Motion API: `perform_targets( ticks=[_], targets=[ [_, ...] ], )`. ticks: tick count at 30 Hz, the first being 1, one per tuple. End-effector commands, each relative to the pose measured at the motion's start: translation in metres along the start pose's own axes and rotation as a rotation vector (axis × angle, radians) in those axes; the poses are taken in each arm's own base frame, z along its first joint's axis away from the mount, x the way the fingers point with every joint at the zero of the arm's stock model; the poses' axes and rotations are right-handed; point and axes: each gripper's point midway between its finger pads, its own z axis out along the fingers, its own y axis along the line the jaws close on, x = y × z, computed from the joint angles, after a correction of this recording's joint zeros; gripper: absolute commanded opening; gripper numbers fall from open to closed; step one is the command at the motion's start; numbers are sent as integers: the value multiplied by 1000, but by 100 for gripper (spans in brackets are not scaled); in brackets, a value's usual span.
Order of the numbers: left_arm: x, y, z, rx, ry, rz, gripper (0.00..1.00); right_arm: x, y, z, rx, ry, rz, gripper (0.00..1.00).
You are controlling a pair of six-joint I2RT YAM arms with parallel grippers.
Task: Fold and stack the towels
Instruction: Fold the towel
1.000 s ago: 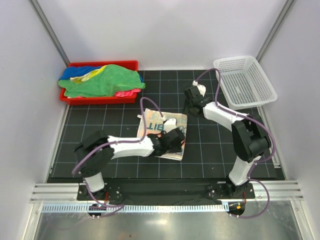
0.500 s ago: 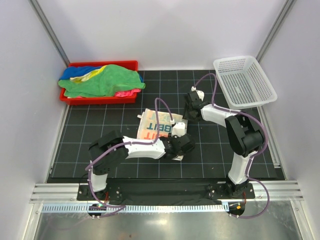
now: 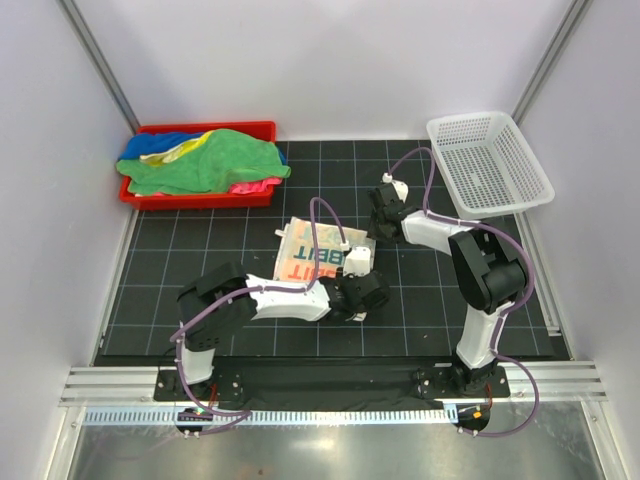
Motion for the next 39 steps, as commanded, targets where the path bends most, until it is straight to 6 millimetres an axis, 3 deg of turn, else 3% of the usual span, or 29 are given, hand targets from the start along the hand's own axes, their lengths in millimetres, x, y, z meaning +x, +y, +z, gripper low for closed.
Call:
perform_targets(
  ticks=[1,5,9,10,12,13,15,16,17,19,20,21,22,23,25,27,28,29,30,33,34,35,36,37,39],
  targets=[
    [52,0,-5,33,160,55,45,-2,-3,0,8,-3,10,28],
    [51,-18,-3,79,168,47,45,-3,3,5,4,18,-7,24],
    [38,-44,-4,146,154,55,46,-8,6,13,13,28,-19,24],
    [31,-54,-7,169,146,49,48,-18,12,13,2,10,-31,24],
    [19,-59,-12,187,127,56,52,-18,12,21,18,33,-46,24],
    [6,-62,-14,192,106,49,52,-32,21,22,2,11,-44,24],
    [-11,-57,-23,192,87,29,55,-35,21,27,18,31,-62,26],
    [-20,-44,-20,169,77,16,56,-51,30,24,3,4,-59,27],
    [-26,-35,-21,155,69,9,58,-53,29,21,8,10,-72,29],
    [-51,-18,-36,144,29,-17,60,-73,32,9,15,-39,-69,41],
    [-58,5,-33,102,18,-27,61,-79,31,3,19,-51,-67,46],
    [-67,15,-36,92,6,-43,62,-86,29,-2,20,-66,-65,56],
    [-81,24,-47,99,-20,-70,63,-100,29,-16,22,-104,-49,59],
    [-93,50,-43,44,-43,-93,65,-99,25,-24,35,-95,-41,60],
    [-109,77,-45,-18,-66,-104,67,-102,24,-48,16,-116,9,60],
    [-130,112,-35,-108,-69,-100,66,-91,25,-62,-2,-116,33,60],
    [-136,123,-31,-140,-67,-93,64,-68,20,-63,17,-90,49,60],
    [-135,133,-19,-186,-46,-74,64,-68,25,-82,-16,-120,77,59],
    [-149,145,-18,-234,-55,-54,63,-39,17,-79,-17,-77,76,58],
    [-154,150,3,-274,-49,34,62,-12,32,-103,-84,-105,115,56],
    [-162,149,8,-271,-52,41,61,12,23,-99,-67,-77,108,54],
    [-155,152,20,-285,-27,62,61,24,35,-106,-104,-78,123,53],
    [-156,155,27,-298,-23,68,61,41,31,-103,-91,-58,111,51],
    [-161,161,32,-314,-24,71,61,48,29,-102,-80,-55,114,51],
    [-152,166,45,-326,8,80,60,67,34,-99,-79,-35,115,51]
  ],
)
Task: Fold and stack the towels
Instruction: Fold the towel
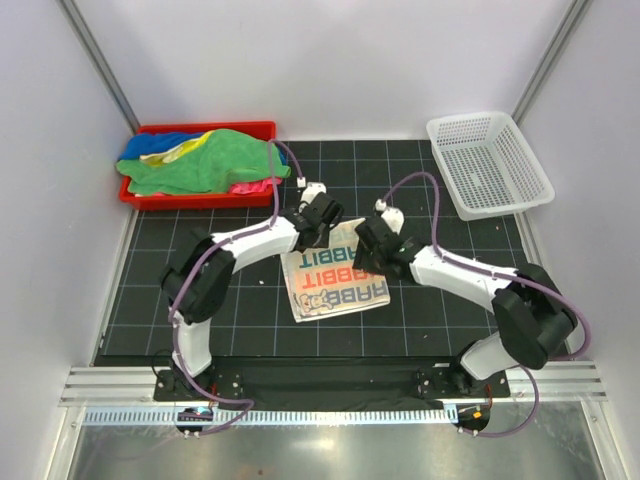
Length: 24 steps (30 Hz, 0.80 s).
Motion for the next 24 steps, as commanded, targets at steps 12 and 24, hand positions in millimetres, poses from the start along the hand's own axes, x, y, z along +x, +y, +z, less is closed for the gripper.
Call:
perform_targets(
  ticks=[12,24],
  targets=[
    [65,43,23,-143,131,18,53,29,-35,29,158,-22,36,52],
    [155,27,-19,-68,180,-190,55,-21,-29,82,133,93,-60,53]
  ],
)
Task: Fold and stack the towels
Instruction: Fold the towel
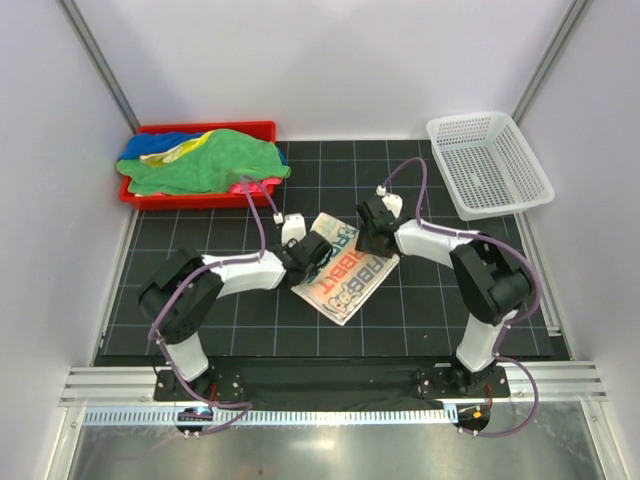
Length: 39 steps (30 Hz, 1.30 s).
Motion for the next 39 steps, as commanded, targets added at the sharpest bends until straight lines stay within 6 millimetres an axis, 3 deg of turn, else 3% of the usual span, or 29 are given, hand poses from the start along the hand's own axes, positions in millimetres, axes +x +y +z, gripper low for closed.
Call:
perform_targets(
  ticks=[1,5,7,11,14,18,22,26,30,31,34,37,39],
  targets=[
    [78,18,-17,-27,169,-24,55,-13,5,16,-16,41,-114,54],
    [101,5,-40,22,167,-114,56,-40,44,23,-109,31,-189,55],
    [114,-5,-51,47,171,-158,56,-37,47,35,-104,59,-225,55],
    [115,-11,-64,68,156,-221,60,-47,59,37,-143,58,-330,55],
    [99,-11,-73,92,109,-251,64,-48,63,34,-169,57,-379,55],
    [61,0,-87,78,12,-237,70,-49,55,27,-161,44,-430,56],
    [25,2,-87,110,-37,-226,73,-59,52,6,-168,-11,-389,56],
    [-30,-4,-79,146,-89,-113,75,-79,52,-19,-155,-65,-309,56],
    [-51,-6,-64,134,-75,-5,75,-98,54,-45,-157,-116,-246,56],
    [-66,-8,-61,142,-83,-8,76,-100,53,-48,-153,-121,-227,56],
    [-81,-12,-44,176,-46,44,76,-100,34,-50,-61,-118,-216,56],
    [-85,-21,-31,224,-9,109,77,-88,19,-42,-20,-97,-216,56],
    [-83,-18,-16,214,18,134,77,-86,15,-35,-19,-98,-207,56]
  ],
)
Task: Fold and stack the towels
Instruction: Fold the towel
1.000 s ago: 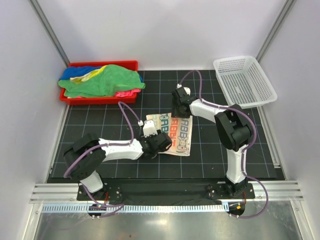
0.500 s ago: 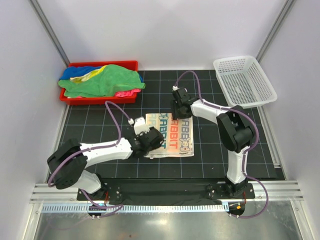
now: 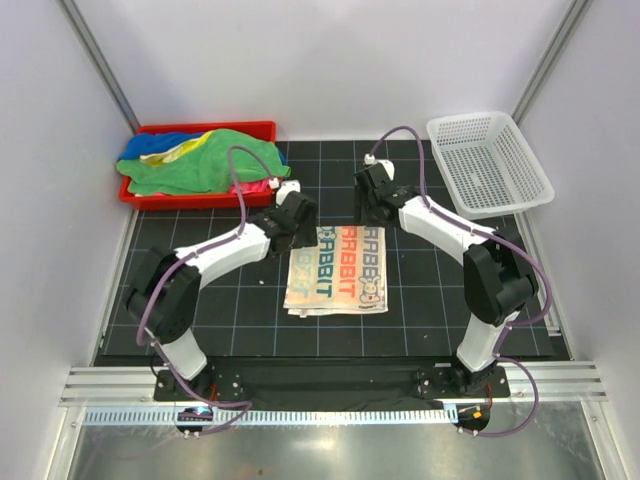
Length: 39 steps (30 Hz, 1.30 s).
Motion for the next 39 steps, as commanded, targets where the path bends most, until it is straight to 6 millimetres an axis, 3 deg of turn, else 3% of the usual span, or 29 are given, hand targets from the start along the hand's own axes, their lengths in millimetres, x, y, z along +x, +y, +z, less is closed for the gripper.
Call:
perform_targets(
  ticks=[1,10,17,19,24,29,39],
  targets=[
    [-6,-9,12,87,40,136,77,11,-18,5,57,14,23,56],
    [-2,2,54,97,86,152,77,27,-48,50,117,94,24,56],
    [-11,11,64,66,47,127,76,23,-45,69,74,91,30,49],
    [-11,15,65,56,42,114,76,20,-44,70,68,81,34,42],
    [-23,10,62,102,-12,91,76,23,-36,71,1,80,27,42],
    [-32,14,72,101,-21,68,76,23,-31,71,-31,75,-1,40],
    [-24,10,88,144,13,60,67,16,-35,60,-31,34,24,42]
  ],
)
